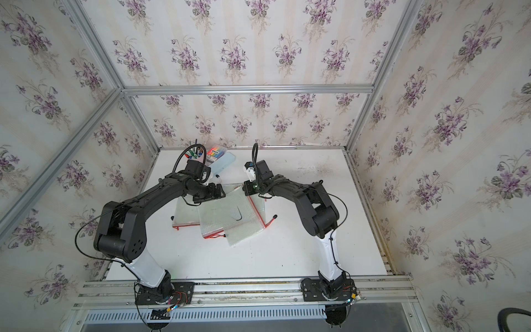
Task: Wipe the document bag
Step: Pick up the document bag from the center of the board.
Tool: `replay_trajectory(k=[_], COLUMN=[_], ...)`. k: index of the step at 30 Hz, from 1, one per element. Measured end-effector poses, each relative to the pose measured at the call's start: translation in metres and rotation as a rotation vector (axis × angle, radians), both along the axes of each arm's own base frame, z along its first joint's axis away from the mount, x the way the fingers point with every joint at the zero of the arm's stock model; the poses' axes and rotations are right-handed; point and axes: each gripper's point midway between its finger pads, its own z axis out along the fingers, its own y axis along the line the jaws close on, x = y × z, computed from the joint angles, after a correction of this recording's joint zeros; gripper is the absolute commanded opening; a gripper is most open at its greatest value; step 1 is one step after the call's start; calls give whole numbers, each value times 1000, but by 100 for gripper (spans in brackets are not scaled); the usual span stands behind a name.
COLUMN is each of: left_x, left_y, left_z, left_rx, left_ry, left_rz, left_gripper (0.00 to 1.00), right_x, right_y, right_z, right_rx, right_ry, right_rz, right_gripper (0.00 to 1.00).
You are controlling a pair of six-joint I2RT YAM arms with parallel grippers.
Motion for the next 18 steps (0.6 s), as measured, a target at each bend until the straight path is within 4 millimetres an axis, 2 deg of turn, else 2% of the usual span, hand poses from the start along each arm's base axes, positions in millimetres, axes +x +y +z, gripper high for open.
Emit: replay_trajectory(k=[1, 3, 5, 8, 10, 13, 18], left_x=[1, 3, 6, 6, 2, -2, -14], left_y=[-1, -4, -10, -24, -38, -59, -83], left_z=[3, 9, 14, 16, 17, 12, -11], left_rx=[-3, -24, -59, -131, -190, -259, -310], left_ry=[-12, -31, -53, -70, -69, -50, 39], left_rz=[-5, -17, -30, -63, -90, -141, -183], left_gripper=[93, 94, 94, 95, 95, 95, 95], right_x=[-4, -13, -20, -29, -29, -33, -44], right_y=[-3, -9, -15, -34, -63, -95, -115], right_z=[14, 30, 34, 26, 15, 1, -10], right_rx=[19, 40, 49, 69, 93, 115, 143], right_ry=[-28, -52, -48, 12, 69, 133, 185], right_rz=[-2, -5, -14, -49, -127, -222, -266], right_gripper=[0, 0, 0, 0, 0, 0, 0])
